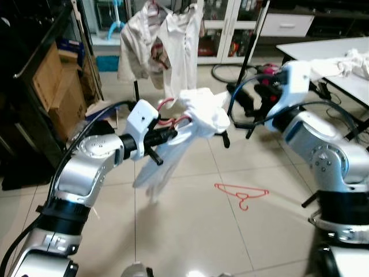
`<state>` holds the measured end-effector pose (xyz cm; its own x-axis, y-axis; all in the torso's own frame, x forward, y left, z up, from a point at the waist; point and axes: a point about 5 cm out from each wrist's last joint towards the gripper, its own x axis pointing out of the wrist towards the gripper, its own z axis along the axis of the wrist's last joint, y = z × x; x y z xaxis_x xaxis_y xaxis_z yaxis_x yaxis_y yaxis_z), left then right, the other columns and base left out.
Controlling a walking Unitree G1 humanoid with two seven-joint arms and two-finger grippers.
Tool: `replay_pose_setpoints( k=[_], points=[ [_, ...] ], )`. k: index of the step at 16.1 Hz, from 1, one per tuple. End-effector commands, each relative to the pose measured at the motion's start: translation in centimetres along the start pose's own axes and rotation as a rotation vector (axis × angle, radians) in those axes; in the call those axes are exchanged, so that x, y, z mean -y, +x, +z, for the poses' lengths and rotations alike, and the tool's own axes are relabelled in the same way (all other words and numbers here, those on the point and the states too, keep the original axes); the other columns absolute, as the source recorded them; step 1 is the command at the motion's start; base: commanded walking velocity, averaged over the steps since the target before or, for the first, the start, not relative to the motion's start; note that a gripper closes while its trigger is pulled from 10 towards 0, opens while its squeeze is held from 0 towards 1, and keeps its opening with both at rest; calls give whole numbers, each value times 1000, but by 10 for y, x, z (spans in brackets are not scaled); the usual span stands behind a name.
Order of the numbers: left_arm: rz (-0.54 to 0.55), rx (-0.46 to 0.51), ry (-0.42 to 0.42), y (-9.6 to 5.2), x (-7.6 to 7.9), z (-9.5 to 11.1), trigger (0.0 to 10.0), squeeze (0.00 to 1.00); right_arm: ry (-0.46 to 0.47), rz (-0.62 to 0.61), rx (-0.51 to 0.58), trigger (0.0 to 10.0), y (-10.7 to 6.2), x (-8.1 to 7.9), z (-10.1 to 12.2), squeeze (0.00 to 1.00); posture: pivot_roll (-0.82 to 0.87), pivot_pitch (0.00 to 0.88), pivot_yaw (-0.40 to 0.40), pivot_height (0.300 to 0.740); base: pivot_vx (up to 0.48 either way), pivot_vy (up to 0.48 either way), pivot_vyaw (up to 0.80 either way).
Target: Hang hanger
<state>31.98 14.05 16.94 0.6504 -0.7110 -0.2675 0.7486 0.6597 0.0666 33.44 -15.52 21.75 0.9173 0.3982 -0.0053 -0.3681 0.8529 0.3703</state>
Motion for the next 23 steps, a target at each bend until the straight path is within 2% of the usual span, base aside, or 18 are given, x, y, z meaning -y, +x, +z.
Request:
replay_pose_setpoints(
  k=[1, 2, 4, 5, 6, 7, 9, 10, 11, 12, 14, 16, 17, 21, 22, 23],
  points=[
    [-18, 48, -1, -3, 2, 9, 10000, 0, 87, -17, -4, 10000, -2, 4, -7, 0, -6, 0, -39, 740, 0, 0, 0],
    [-17, 46, -8, -4, 1, 9, 10000, 0, 132, 8, -44, 10000, -2, -5, -24, 0, -3, 0, -26, 740, 0, 0, 0],
    [-20, 70, -49, -4, 0, 12, 10000, 0, 194, 71, -78, 10000, -1, -19, -36, 0, -3, 0, -25, 740, 0, 0, 0],
    [-5, 144, -127, -4, -4, 20, 10000, 0, 287, 82, -97, 10000, 0, -22, -43, 0, -4, 0, -23, 740, 0, 0, 0],
    [11, 179, -160, -4, -7, 24, 10000, 0, 324, 65, -101, 10000, -1, -19, -46, 0, -4, 0, -22, 740, 0, 0, 0],
    [52, 236, -219, -4, -14, 28, 10000, 0, 351, -1, -92, 10000, -2, -9, -51, 0, -4, 0, -19, 740, 0, 0, 0],
    [139, 228, -264, -6, -21, 19, 10000, 0, 285, -138, -60, 10000, -5, 13, -55, 0, -3, 0, -17, 740, 0, 0, 0],
    [156, 223, -269, -6, -22, 18, 10000, 0, 266, -153, -58, 10000, -6, 16, -55, 0, -3, 0, -17, 740, 0, 0, 0],
    [220, 184, -285, -8, -26, 11, 10000, 0, 232, -159, -44, 10000, -6, 17, -52, 0, 1, 0, -13, 740, 0, 0, 0],
    [264, 161, -289, -8, -29, 7, 10000, 0, 225, -161, -25, 10000, -6, 17, -49, 0, 4, 0, -10, 740, 0, 0, 0],
    [404, 112, -244, -7, -37, 0, 10000, 0, 197, -156, -3, 10000, -3, 15, -47, 0, 12, 0, -7, 740, 0, 0, 0],
    [480, 94, -280, -6, -41, -6, 10000, 0, 195, -153, -13, 10000, -2, 14, -54, 0, 16, 0, -7, 740, 0, 0, 0],
    [515, 86, -239, -6, -42, -6, 10000, 0, 203, -150, -20, 10000, -2, 12, -56, 0, 16, 0, -7, 740, 0, 0, 0],
    [656, 46, -188, -4, -50, -3, 10000, 0, 208, -134, -40, 10000, 0, 9, -63, 0, 21, 0, -11, 740, 0, 0, 0],
    [731, 16, -125, -4, -56, 2, 10000, 0, 205, -127, -49, 10000, 0, 8, -66, 0, 21, 0, -11, 740, 0, 0, 0],
    [799, -2, -110, -1, -60, 6, 10000, 0, 204, -122, -58, 10000, 1, 8, -69, 0, 25, 0, -12, 740, 0, 0, 0]
  ],
)
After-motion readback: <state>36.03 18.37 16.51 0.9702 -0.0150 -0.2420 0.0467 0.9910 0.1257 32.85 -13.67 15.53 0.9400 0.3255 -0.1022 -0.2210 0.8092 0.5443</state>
